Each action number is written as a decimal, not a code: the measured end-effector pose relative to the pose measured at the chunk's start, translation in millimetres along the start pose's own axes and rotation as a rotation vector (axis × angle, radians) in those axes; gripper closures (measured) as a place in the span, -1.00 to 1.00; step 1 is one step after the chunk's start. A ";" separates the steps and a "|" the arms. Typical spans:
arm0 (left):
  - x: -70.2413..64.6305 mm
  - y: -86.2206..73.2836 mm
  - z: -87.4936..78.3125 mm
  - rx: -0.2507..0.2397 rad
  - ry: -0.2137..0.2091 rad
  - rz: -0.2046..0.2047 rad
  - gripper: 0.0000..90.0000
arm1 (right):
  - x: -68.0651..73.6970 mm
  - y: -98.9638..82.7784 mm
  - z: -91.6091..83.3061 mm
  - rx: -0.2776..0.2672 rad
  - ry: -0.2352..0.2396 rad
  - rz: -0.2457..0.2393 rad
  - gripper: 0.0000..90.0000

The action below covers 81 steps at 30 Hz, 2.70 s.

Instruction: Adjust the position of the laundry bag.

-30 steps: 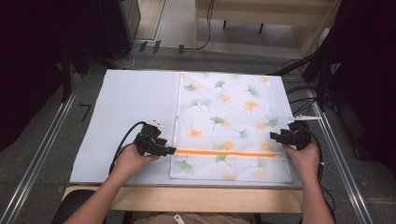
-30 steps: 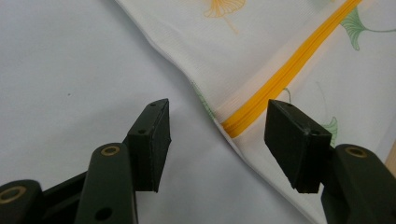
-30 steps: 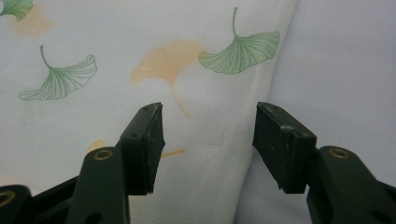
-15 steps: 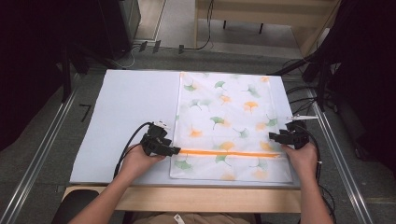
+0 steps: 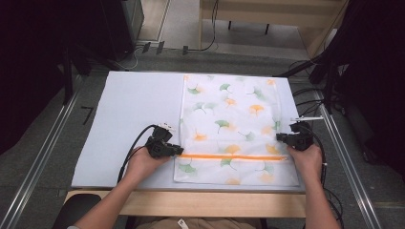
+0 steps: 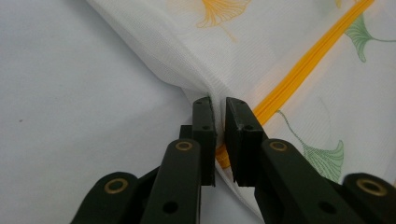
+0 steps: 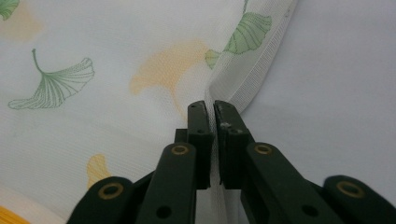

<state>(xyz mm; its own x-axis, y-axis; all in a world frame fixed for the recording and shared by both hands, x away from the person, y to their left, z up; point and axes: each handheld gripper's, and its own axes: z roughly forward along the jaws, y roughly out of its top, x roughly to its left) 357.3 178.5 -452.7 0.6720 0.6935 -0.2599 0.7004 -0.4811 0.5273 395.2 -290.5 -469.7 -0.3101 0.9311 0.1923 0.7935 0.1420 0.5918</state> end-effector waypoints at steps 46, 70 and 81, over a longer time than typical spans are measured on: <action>66.8 -48.6 -85.9 -0.055 0.049 -0.206 0.96 | 80.7 36.3 26.5 0.047 0.194 -0.132 0.97; 75.5 -64.4 -104.0 -0.121 0.075 -0.279 -0.02 | 95.7 43.0 25.1 -0.011 0.250 -0.171 0.45; 62.5 -59.8 -105.2 -0.148 0.094 -0.219 -0.31 | 99.7 33.7 -1.6 -0.034 0.254 -0.216 0.40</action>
<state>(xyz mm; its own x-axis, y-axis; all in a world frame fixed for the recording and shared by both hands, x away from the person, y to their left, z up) 332.1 307.0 -415.4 0.4781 0.8223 -0.3085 0.7793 -0.2351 0.5809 390.1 -193.4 -429.3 -0.5933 0.7664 0.2461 0.6784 0.3115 0.6654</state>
